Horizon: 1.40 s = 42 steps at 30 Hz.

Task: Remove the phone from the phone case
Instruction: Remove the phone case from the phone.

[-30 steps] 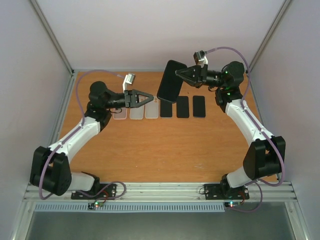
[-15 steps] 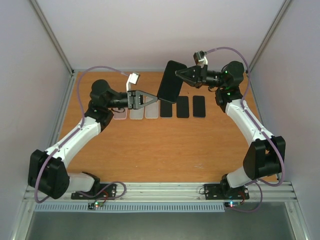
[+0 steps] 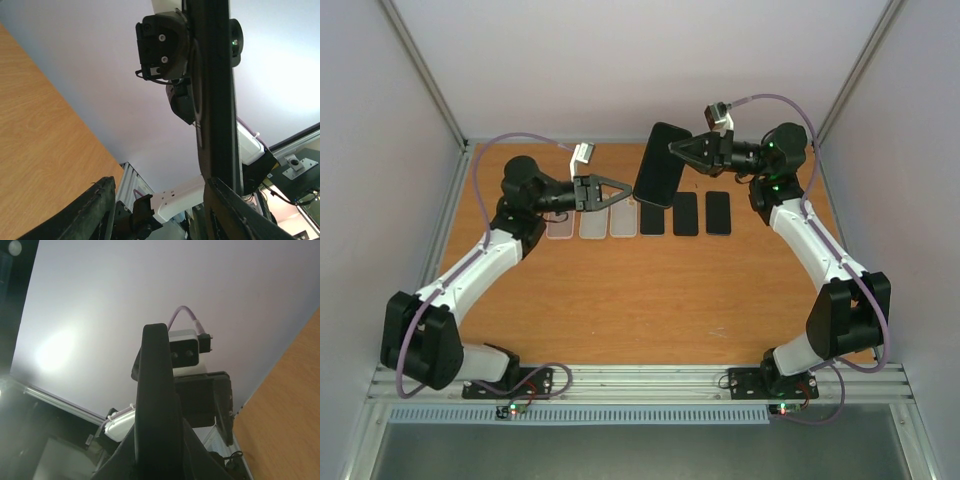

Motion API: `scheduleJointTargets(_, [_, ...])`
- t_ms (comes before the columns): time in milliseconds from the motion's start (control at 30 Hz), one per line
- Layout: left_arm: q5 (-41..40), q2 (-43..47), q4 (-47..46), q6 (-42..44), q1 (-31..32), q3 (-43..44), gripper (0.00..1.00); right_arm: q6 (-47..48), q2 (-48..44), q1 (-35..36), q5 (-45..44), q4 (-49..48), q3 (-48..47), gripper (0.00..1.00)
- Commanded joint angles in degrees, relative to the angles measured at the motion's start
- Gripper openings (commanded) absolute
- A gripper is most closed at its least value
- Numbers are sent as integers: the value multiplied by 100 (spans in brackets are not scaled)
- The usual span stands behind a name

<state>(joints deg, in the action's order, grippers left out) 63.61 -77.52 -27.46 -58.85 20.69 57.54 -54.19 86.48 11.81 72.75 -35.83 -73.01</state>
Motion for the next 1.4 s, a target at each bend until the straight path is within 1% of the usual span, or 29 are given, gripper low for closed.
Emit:
scheduleJointTargets(0, [-56, -92, -122, -26, -21, 67, 49, -102, -223, 105, -6, -382, -188, 1])
scheduleJointTargets(67, [1, -67, -394, -69, -21, -12, 49, -93, -200, 103, -7, -373, -200, 1])
scheduleJointTargets(133, [80, -32, -827, -332, -21, -117, 50, -81, -183, 103, 9, -363, -228, 1])
scheduleJointTargets(233, [226, 11, -1195, -642, -59, -200, 53, -40, -175, 102, 29, -338, -257, 1])
scheduleJointTargets(367, [353, 42, -1314, -830, -145, -196, 55, 5, -158, 102, 72, -290, -292, 1])
scheduleJointTargets(533, [379, 44, -1305, -859, -135, -173, 55, -6, -114, 102, 37, -284, -335, 1])
scheduleJointTargets(767, [377, 43, -957, -543, 2, -86, 55, 11, -78, 102, 46, -261, -360, 1])
scheduleJointTargets(933, [422, 72, -1045, -551, 41, -97, 56, 53, -65, 102, 50, -233, -337, 1])
scheduleJointTargets(1033, [442, 79, -1268, -707, 48, -160, 59, 72, -69, 102, 59, -239, -319, 1])
scheduleJointTargets(1100, [445, 102, -1343, -762, 41, -196, 59, 68, -66, 102, 55, -233, -314, 1])
scheduleJointTargets(1300, [432, 100, -1319, -774, 87, -184, 60, 63, -75, 102, 31, -231, -310, 1])
scheduleJointTargets(1367, [427, 90, -1147, -678, 117, -159, 59, 54, -78, 102, 26, -242, -319, 1])
